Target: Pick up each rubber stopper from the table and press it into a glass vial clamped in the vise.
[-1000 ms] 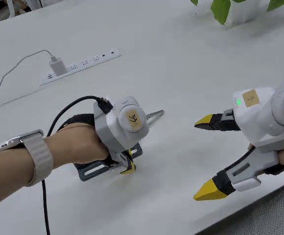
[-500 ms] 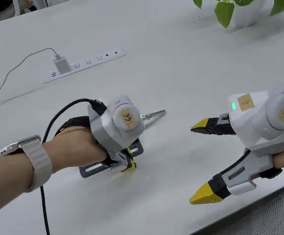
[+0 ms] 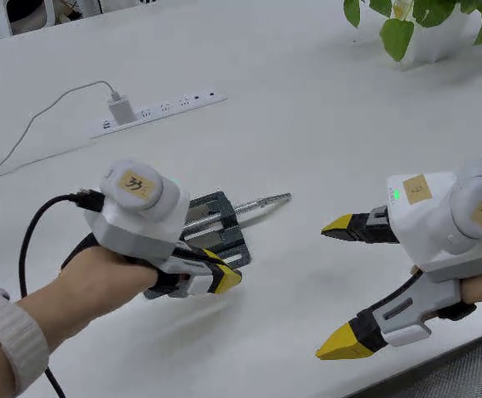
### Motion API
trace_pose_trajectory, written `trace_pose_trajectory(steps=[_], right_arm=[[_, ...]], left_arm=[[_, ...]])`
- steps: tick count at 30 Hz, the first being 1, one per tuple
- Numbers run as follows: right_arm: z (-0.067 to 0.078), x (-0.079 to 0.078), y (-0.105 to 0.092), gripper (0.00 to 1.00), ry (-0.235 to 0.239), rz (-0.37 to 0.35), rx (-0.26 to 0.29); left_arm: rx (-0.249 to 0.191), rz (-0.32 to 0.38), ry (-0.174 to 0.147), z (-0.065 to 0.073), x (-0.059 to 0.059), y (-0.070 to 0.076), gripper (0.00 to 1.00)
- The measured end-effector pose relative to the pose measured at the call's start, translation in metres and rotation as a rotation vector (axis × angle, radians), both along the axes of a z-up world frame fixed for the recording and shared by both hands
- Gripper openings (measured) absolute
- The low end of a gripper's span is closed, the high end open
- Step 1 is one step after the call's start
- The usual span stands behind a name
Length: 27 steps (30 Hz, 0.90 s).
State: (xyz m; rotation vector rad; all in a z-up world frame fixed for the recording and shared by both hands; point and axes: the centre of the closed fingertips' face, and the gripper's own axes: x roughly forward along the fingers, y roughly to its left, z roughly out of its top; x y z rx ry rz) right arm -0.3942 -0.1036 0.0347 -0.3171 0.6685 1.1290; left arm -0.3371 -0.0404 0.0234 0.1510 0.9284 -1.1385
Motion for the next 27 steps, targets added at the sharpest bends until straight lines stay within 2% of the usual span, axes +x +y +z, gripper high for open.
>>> trace_pose_trajectory(steps=[1, 2, 4, 6, 8, 9, 11, 13, 17, 19, 21, 25, 27], right_arm=[[0.001, 0.0, 0.002, 0.89, -0.002, 0.001, 0.004], [0.002, 0.0, 0.004, 0.89, -0.003, 0.003, 0.009], [0.003, 0.0, 0.007, 0.88, -0.01, 0.007, 0.013], [0.005, 0.0, 0.011, 0.87, -0.016, 0.012, 0.021], [0.009, 0.001, 0.015, 0.86, -0.025, 0.016, 0.037], [0.011, 0.002, 0.018, 0.85, -0.031, 0.016, 0.044], [0.015, 0.003, 0.021, 0.85, -0.039, 0.018, 0.055], [0.019, 0.005, 0.025, 0.83, -0.052, 0.019, 0.073], [0.032, 0.01, 0.034, 0.79, -0.1, 0.022, 0.11], [0.039, 0.012, 0.039, 0.77, -0.116, 0.022, 0.133], [0.048, 0.014, 0.044, 0.74, -0.142, 0.021, 0.162], [0.062, 0.017, 0.053, 0.68, -0.167, 0.021, 0.21], [0.069, 0.017, 0.057, 0.63, -0.175, 0.027, 0.229]], left_arm=[[-0.016, 0.015, 0.019, 0.0, 0.0, 0.002, 0.04], [-0.055, 0.049, 0.031, 0.004, 0.001, 0.003, 0.04], [-0.12, 0.087, 0.082, 0.01, -0.002, 0.003, 0.04], [-0.156, 0.138, 0.114, 0.014, -0.003, 0.007, 0.04], [-0.214, 0.183, 0.147, 0.02, -0.004, 0.009, 0.04], [-0.245, 0.206, 0.177, 0.024, -0.007, 0.01, 0.04], [-0.29, 0.236, 0.197, 0.029, -0.008, 0.012, 0.04], [-0.337, 0.274, 0.232, 0.035, -0.009, 0.015, 0.04], [-0.448, 0.345, 0.311, 0.047, -0.012, 0.017, 0.04], [-0.498, 0.368, 0.334, 0.054, -0.012, 0.018, 0.04], [-0.558, 0.392, 0.385, 0.062, -0.014, 0.018, 0.04], [-0.59, 0.39, 0.408, 0.067, -0.018, 0.019, 0.04], [-0.63, 0.39, 0.446, 0.073, -0.021, 0.018, 0.04]])
